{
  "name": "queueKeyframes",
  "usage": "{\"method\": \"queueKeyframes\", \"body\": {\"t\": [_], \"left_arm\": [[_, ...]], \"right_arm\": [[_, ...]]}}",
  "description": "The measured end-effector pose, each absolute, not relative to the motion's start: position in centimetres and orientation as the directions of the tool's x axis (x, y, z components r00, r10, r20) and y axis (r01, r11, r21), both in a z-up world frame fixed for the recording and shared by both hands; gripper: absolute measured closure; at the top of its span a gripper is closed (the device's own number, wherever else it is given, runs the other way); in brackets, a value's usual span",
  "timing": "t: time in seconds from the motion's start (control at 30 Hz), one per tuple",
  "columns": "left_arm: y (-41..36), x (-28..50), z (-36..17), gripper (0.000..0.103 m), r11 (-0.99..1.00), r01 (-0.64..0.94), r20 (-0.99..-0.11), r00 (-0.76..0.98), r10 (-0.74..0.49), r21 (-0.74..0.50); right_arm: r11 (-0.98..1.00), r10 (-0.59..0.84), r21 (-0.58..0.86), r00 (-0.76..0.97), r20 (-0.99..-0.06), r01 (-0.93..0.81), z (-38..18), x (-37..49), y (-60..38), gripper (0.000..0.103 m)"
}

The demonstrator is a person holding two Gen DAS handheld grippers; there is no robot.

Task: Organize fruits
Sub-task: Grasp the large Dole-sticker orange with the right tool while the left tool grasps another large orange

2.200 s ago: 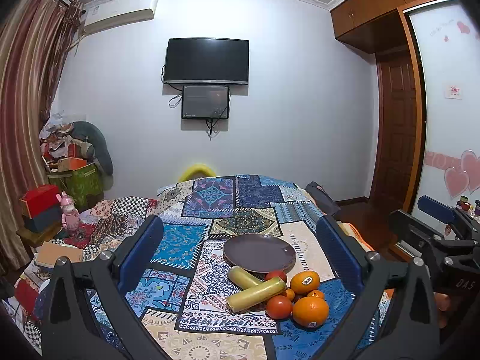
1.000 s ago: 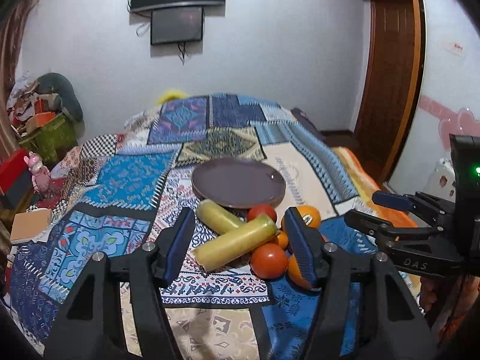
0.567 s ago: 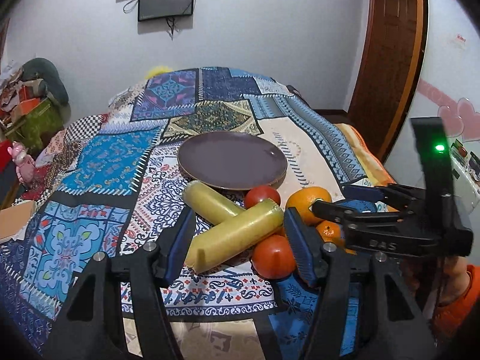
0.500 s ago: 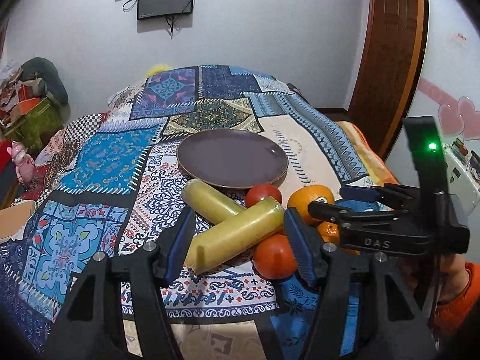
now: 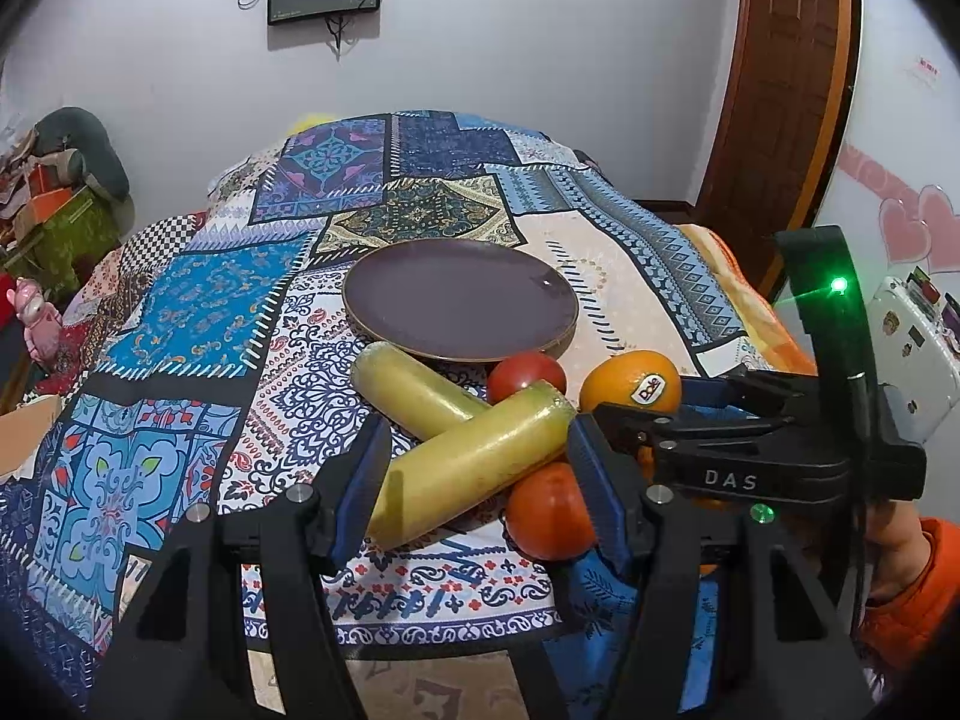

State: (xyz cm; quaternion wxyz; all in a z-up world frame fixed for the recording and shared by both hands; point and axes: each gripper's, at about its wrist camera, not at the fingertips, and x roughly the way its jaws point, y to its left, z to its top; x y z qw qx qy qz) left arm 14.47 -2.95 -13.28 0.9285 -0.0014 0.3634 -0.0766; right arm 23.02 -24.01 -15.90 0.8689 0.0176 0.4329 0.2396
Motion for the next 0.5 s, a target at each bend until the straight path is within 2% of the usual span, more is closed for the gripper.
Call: {"method": "queueKeyframes", "body": {"t": [0.5], "left_arm": [[-7.6, 12.6, -12.8, 0.042, 0.975, 0.221, -0.722, 0.669, -0.177, -0.034]], "right_arm": [[0.911, 0.392, 0.197, 0.613, -0.686, -0.362, -12.2, 18.3, -28.6, 0.041]]}}
